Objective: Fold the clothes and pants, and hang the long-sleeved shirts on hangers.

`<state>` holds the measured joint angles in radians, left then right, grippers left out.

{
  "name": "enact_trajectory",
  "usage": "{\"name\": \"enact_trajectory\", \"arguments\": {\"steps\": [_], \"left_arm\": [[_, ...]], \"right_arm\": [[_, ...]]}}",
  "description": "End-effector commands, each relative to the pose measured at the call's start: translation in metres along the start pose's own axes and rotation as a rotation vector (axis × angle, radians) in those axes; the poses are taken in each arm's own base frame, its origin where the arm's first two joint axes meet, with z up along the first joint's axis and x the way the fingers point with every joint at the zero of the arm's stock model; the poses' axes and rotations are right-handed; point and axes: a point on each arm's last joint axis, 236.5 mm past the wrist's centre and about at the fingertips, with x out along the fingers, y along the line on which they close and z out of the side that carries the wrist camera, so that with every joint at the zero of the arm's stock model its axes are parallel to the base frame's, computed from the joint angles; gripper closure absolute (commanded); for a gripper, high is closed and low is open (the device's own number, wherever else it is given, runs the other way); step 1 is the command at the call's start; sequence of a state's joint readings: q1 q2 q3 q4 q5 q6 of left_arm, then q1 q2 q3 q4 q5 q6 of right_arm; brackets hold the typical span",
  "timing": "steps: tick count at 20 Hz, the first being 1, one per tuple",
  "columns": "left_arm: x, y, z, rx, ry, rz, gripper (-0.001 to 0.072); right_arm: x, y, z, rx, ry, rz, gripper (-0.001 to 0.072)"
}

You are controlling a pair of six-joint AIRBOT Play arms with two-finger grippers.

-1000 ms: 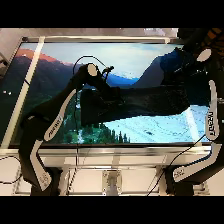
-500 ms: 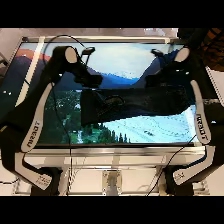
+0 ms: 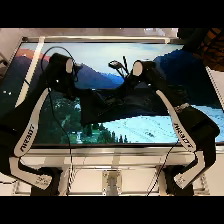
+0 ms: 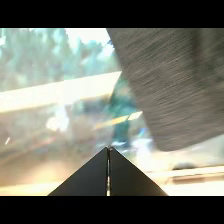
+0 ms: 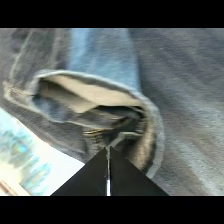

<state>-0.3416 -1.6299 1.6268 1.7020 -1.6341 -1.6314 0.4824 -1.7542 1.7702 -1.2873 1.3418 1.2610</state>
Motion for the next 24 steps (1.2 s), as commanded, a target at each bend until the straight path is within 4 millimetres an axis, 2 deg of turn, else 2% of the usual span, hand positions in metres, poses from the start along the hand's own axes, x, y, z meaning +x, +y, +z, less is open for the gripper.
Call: {"name": "enact_trajectory", "arguments": {"steps": [1, 3, 5, 9, 14, 16, 19, 22, 24], "left_arm": [[0.047, 0.005, -0.015, 0.001, 0.060, 0.016, 0.0689], [0.068, -0.009, -0.012, 0.004, 0.034, -0.033, 0.0689], [0.076, -0.019, -0.004, 0.002, -0.007, -0.069, 0.0689], [0.076, -0.027, 0.010, 0.017, -0.069, -0.103, 0.0688], [0.073, -0.048, 0.013, 0.041, -0.088, -0.187, 0.0689], [0.072, -0.053, 0.014, 0.054, -0.092, -0.204, 0.0688], [0.072, -0.053, 0.014, 0.058, -0.092, -0.204, 0.0689], [0.072, -0.053, 0.014, 0.058, -0.091, -0.204, 0.0688], [0.072, -0.053, 0.014, 0.058, -0.091, -0.204, 0.0688]], "right_arm": [[0.017, 0.030, -0.011, -0.040, 0.060, 0.042, 0.0693], [0.033, 0.034, -0.018, -0.035, 0.067, 0.046, 0.0694], [0.050, 0.034, -0.029, -0.020, 0.084, 0.053, 0.0694], [0.077, 0.045, -0.036, 0.014, 0.088, 0.125, 0.0695], [0.106, 0.058, -0.024, 0.047, 0.045, 0.169, 0.0695], [0.109, 0.055, -0.006, 0.048, -0.027, 0.146, 0.0694], [0.106, 0.039, 0.030, 0.065, -0.179, 0.086, 0.0694], [0.098, 0.013, 0.063, 0.099, -0.328, -0.015, 0.0694], [0.088, -0.012, 0.081, 0.130, -0.418, -0.101, 0.0694]]}}
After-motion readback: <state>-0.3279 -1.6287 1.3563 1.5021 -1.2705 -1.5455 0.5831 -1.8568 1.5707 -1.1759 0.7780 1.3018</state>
